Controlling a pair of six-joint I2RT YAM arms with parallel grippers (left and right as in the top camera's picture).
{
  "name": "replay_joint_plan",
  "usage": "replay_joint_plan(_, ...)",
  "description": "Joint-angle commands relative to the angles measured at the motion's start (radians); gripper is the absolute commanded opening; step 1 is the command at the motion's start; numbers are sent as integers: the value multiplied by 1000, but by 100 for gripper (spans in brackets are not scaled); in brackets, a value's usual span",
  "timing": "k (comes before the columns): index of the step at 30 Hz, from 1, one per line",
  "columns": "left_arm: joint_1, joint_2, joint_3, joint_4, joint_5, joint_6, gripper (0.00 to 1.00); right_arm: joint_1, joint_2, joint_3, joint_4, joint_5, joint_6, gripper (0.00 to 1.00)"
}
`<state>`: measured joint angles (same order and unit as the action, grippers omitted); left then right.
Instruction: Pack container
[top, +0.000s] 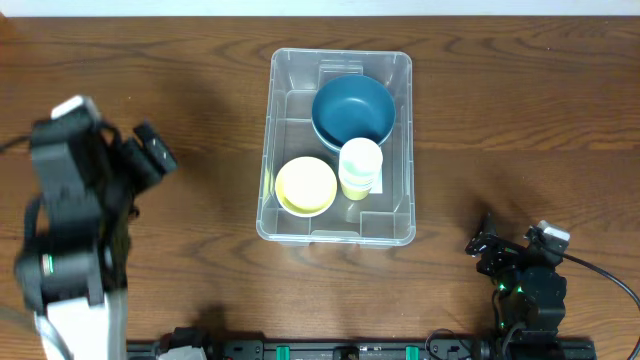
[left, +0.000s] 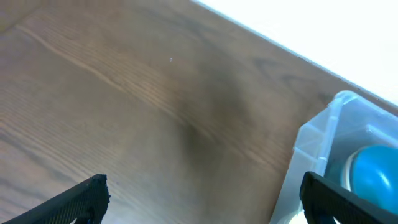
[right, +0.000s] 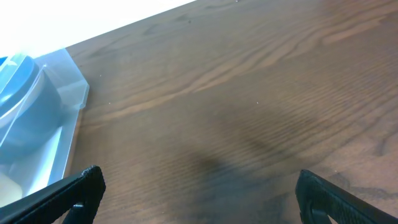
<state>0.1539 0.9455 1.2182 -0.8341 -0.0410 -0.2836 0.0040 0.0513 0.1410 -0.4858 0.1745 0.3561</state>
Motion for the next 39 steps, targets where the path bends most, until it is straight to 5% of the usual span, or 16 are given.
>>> replay_joint_plan(1, -5, -168, -149, 91, -21, 36, 98, -8, -7, -5, 1, 1, 10, 99)
replay_joint_plan(7, -9, -431, -462, 253, 103, 195, 98, -8, -7, -5, 1, 1, 10, 99)
replay_joint_plan(18, -81, -747, -906, 366, 192, 193, 98, -8, -7, -5, 1, 1, 10, 99)
replay_joint_plan(39, -113, -899, -1092, 407, 189, 194, 98, -8, -7, -5, 1, 1, 10, 99)
